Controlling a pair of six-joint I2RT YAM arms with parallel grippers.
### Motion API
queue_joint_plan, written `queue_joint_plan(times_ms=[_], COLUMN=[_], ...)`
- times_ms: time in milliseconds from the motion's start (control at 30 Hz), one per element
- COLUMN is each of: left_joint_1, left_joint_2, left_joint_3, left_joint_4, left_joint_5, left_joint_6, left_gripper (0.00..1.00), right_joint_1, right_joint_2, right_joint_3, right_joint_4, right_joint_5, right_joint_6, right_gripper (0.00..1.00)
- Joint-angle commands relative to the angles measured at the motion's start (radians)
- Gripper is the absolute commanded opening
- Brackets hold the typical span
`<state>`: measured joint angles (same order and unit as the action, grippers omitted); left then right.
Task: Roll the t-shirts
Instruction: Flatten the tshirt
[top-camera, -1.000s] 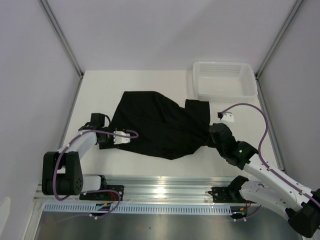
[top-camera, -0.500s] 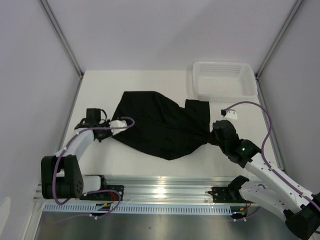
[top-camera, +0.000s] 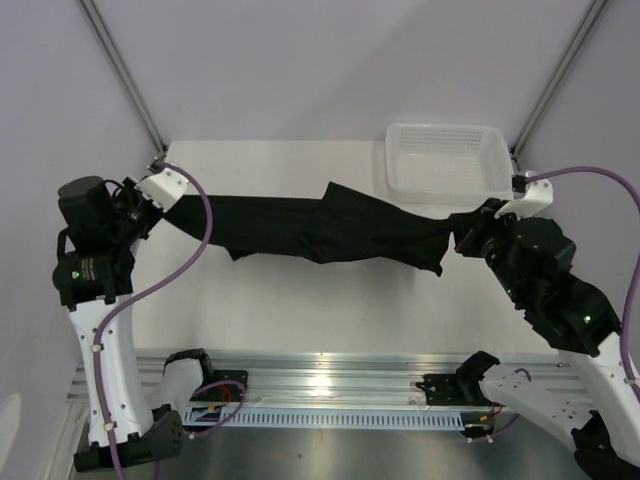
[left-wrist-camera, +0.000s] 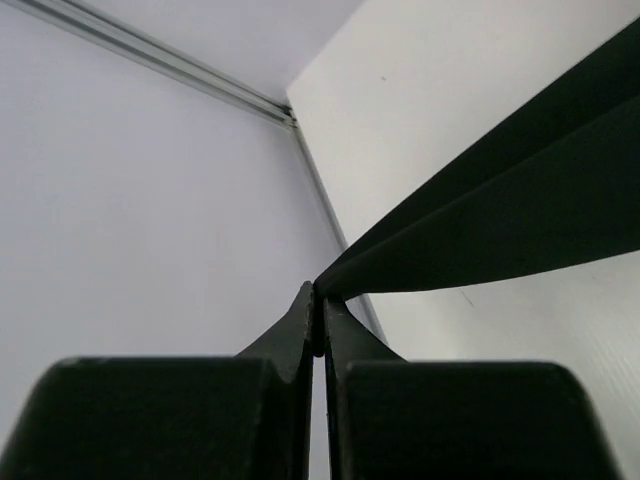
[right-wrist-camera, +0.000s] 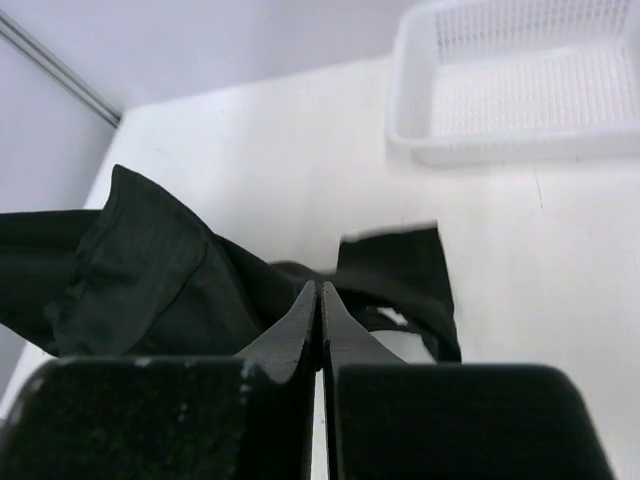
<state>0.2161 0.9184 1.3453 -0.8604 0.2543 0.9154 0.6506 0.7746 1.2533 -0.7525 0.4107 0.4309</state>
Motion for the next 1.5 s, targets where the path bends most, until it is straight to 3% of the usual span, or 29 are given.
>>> queue_joint_plan(times_ms=[0, 133, 200, 333, 467, 600, 800, 900, 933, 1033, 1067, 1167, 1300, 1467], left_joint_1=[0.025, 0.028, 0.031, 0.031, 0.028, 0.029, 0.032, 0.032, 0.032, 0.032, 0.032, 0.034, 0.042, 0.055], left_joint_2=[0.017, 0.069, 0.155, 0.348, 0.483, 0.568, 0.583, 0.557, 0.544, 0.464, 0.436, 0.338, 0.255, 0.247], left_joint_3=[0.135, 0.124, 0.136, 0.346, 0.587, 0.704, 0.719, 0.677, 0.596, 0.430, 0.329, -0.003, -0.289, -0.544], left_joint_4=[-0.143, -0.054, 0.003, -0.009, -0.020, -0.017, 0.066, 0.098, 0.119, 0.205, 0.233, 0.326, 0.395, 0.432], left_joint_5=[-0.013, -0.061, -0.099, -0.128, -0.128, -0.167, -0.222, -0.219, -0.219, -0.199, -0.175, -0.161, -0.207, -0.237], left_joint_6=[-0.076, -0.101, -0.127, -0.226, -0.318, -0.345, -0.343, -0.343, -0.340, -0.302, -0.268, -0.172, -0.049, 0.022], left_gripper=[0.01, 0.01, 0.01, 0.01, 0.01, 0.00, 0.01, 0.01, 0.01, 0.01, 0.01, 0.01, 0.01, 0.00], right_joint_1=[-0.002, -0.035, -0.153, -0.342, -0.356, -0.359, -0.373, -0.376, -0.375, -0.379, -0.378, -0.376, -0.356, -0.232], right_joint_2=[0.025, 0.159, 0.236, 0.458, 0.739, 0.912, 1.006, 0.987, 0.950, 0.838, 0.804, 0.683, 0.572, 0.519], right_joint_3=[0.104, 0.123, 0.162, 0.268, 0.539, 0.787, 0.931, 0.885, 0.850, 0.617, 0.465, 0.234, -0.143, -0.345], right_joint_4=[-0.076, -0.007, 0.065, 0.223, 0.320, 0.338, 0.344, 0.347, 0.355, 0.456, 0.482, 0.591, 0.668, 0.634], right_joint_5=[-0.026, -0.024, -0.137, -0.371, -0.424, -0.464, -0.477, -0.490, -0.489, -0.486, -0.484, -0.512, -0.510, -0.425], right_joint_6=[-0.078, -0.173, -0.201, -0.176, -0.161, -0.133, -0.149, -0.176, -0.184, -0.202, -0.196, -0.144, -0.077, -0.046], right_gripper=[0.00, 0.00, 0.00, 0.00, 0.00, 0.00, 0.00, 0.00, 0.00, 0.00, 0.00, 0.00, 0.00, 0.00])
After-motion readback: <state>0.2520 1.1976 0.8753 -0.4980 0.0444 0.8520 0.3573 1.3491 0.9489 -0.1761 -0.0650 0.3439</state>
